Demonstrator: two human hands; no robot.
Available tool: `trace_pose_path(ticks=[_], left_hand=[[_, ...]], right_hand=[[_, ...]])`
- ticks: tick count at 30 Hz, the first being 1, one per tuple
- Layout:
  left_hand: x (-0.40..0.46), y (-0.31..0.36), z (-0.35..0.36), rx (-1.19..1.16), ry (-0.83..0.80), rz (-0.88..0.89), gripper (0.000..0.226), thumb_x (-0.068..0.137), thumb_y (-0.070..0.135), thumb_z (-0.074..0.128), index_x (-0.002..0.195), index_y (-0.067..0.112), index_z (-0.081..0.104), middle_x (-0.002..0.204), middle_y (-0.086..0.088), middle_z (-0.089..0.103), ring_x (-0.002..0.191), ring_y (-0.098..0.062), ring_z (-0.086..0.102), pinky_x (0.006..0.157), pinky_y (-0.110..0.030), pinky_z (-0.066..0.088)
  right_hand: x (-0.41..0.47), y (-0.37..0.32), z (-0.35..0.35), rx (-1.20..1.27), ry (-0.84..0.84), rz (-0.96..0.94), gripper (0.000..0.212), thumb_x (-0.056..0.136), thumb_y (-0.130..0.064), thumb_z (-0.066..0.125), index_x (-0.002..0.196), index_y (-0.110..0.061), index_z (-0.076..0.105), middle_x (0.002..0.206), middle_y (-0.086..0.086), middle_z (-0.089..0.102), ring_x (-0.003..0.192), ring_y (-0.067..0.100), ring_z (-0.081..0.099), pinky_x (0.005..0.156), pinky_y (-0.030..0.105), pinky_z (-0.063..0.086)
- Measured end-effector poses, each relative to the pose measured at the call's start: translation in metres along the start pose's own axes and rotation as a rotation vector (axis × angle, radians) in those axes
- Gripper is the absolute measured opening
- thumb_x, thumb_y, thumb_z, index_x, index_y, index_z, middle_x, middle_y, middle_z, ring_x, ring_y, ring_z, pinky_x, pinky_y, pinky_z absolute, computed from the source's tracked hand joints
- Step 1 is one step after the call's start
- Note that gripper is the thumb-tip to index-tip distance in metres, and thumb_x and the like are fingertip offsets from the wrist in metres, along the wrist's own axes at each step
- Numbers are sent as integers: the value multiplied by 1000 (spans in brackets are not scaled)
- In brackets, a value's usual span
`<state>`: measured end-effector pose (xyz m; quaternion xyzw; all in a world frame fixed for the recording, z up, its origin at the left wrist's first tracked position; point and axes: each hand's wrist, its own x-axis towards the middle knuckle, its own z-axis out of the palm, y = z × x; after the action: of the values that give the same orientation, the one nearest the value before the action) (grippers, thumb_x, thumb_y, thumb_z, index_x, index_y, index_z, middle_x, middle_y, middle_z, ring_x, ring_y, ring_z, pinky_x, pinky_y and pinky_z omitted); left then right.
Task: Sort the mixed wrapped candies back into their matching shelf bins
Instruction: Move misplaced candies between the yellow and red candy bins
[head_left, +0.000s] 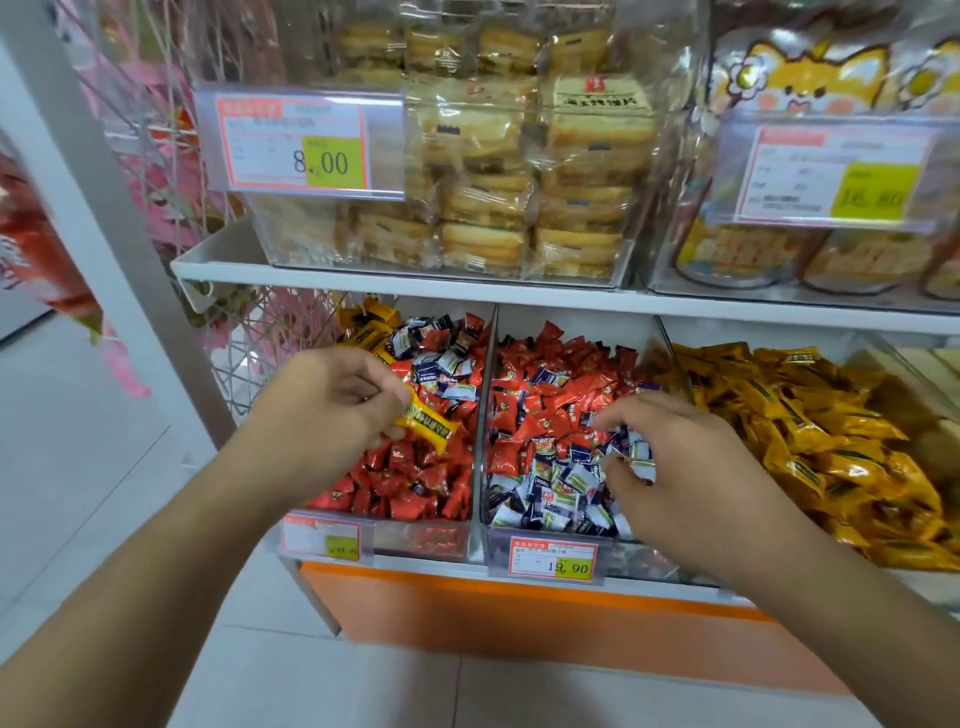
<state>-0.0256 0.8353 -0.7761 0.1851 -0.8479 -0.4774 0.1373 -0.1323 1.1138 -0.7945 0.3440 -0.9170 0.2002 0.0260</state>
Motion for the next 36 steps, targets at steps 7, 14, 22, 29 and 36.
trace_pose_path(ticks=[7, 14, 22, 29, 36], left_hand=[[-27, 40, 46, -397, -79, -160, 10, 96, 11, 69, 94, 2, 74, 86, -15, 76, 79, -23, 73, 72, -34, 61], [-51, 62, 89, -353, -171, -121, 10, 98, 20, 67, 97, 18, 76, 91, 0, 79, 84, -15, 74, 77, -30, 63], [-33, 16, 52, 270, 52, 91, 16, 98, 31, 66, 112, 37, 66, 107, 26, 65, 104, 6, 59, 93, -23, 48], [5, -36, 40, 697, -62, -29, 72, 101, 68, 28, 162, 42, 3, 172, 4, -3, 158, -26, -4, 128, -46, 6], [0, -44, 57, 553, -405, -27, 68, 106, 59, 30, 159, 48, -11, 166, 20, -23, 152, -11, -29, 126, -42, -5]], right_hand=[[-22, -20, -7, 152, -7, -139, 67, 96, -56, 59, 153, -48, 24, 144, -30, 44, 135, -7, 39, 109, 23, 38], [-28, 5, -21, -73, 113, -86, 30, 104, -43, 52, 133, -38, 55, 119, -16, 63, 111, 10, 55, 90, 34, 53], [-3, 72, -52, -272, 222, 476, 56, 89, -31, 69, 137, -2, 60, 107, 23, 69, 111, 42, 60, 88, 49, 58], [3, 28, -27, -143, 154, 291, 50, 90, -19, 73, 138, -11, 61, 127, 12, 63, 121, 34, 57, 98, 42, 50], [13, 15, -6, -130, 140, 198, 42, 83, -14, 77, 123, -18, 68, 122, 2, 67, 115, 27, 62, 100, 37, 48]])
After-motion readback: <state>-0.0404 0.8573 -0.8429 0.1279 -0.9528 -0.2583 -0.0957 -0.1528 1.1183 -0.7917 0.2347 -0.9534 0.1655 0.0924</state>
